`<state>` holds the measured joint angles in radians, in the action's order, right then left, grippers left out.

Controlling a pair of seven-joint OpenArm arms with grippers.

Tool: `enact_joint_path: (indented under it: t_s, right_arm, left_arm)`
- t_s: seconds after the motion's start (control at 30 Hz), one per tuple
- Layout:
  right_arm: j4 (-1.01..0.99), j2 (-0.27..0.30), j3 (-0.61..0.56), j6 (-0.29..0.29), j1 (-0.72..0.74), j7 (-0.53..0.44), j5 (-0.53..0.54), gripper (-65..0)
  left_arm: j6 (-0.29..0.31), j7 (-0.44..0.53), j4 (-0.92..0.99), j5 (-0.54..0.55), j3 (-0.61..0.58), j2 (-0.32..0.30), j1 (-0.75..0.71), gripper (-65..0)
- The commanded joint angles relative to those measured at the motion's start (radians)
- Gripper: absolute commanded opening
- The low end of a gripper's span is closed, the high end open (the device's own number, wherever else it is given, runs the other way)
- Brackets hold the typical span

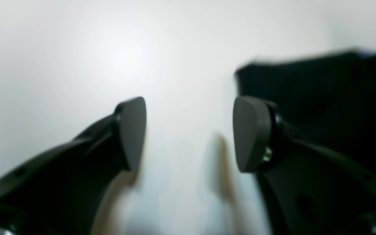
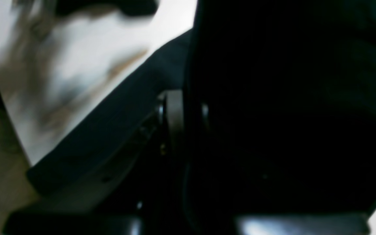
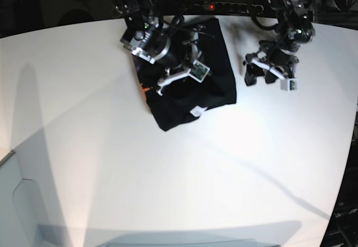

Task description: Fold the T-shirt properly

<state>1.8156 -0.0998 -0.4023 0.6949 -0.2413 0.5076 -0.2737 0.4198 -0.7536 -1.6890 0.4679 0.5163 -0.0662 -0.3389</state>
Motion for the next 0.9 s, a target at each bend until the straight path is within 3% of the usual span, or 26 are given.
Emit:
enact_joint_path:
  t_s: [0.0,0.07,0.13,0.33,0.67,0.87]
  right_arm:
    - [0.020,-0.013,-0.002,0.003,0.013,-0.031,0.018,-65.0]
    - [0.036,-0.013,-0.002,0.003,0.018,-0.031,0.018,-65.0]
    - [0.051,-0.016,-0.008,0.003,0.020,-0.031,0.018,-65.0]
    - [0.056,-0.027,-0.047,0.003,0.033,-0.031,0.014,-65.0]
    - [0.045,-0.027,-0.208,0.003,0.047,-0.031,0.014,-65.0]
    - [-0.058,-0.048,-0.274,0.003,0.115,-0.027,0.018,-65.0]
  left_arm:
    - [0.004,0.022,-0.021,0.015,0.003,-0.007,-0.009,-24.7]
    - [0.004,0.022,-0.020,0.015,-0.002,-0.007,-0.035,-26.0]
    - [0.004,0.022,-0.009,0.015,-0.003,-0.002,-0.039,-32.5]
    - [0.003,0.022,0.036,0.013,-0.005,0.006,-0.009,-65.0]
    - [0.003,0.022,0.145,0.013,-0.051,-0.002,0.044,-65.0]
    - [0.003,0.022,0.137,0.013,-0.049,-0.005,0.037,-65.0]
